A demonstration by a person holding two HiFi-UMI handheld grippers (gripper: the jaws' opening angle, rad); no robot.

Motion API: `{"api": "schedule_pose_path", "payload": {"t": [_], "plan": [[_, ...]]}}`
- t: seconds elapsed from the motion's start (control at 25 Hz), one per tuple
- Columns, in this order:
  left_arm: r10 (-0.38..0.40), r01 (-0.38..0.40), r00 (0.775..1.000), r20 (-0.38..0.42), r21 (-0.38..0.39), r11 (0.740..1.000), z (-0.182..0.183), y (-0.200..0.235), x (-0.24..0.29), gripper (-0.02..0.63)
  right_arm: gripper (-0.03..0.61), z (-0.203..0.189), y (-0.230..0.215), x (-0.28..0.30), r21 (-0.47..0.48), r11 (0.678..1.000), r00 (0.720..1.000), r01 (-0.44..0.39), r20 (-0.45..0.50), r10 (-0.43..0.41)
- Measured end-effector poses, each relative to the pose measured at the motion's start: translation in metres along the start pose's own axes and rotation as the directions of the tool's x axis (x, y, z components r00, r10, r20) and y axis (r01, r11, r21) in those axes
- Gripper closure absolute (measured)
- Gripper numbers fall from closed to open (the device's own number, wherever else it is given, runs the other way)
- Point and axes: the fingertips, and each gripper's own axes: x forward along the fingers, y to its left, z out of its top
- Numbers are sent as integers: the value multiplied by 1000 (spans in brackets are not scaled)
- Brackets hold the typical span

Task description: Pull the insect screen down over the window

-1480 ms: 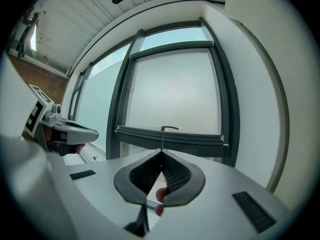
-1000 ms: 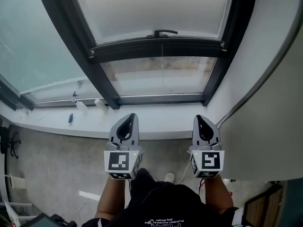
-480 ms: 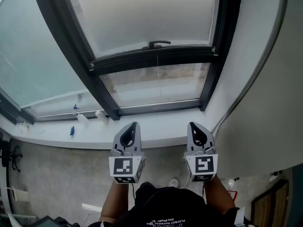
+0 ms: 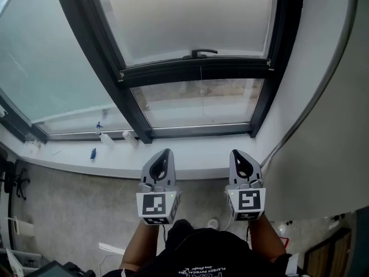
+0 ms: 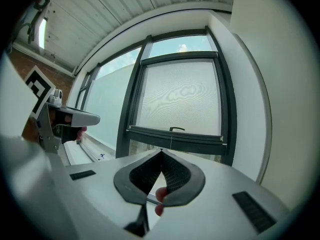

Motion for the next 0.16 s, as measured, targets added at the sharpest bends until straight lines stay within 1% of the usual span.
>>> {"api": "schedule_pose_path", "payload": {"t": [0.16], "plan": [[14, -14, 1000, -13, -1, 1000, -3, 3, -7, 611, 575, -2, 4, -4, -23, 1000, 1000, -15, -6, 15]]}}
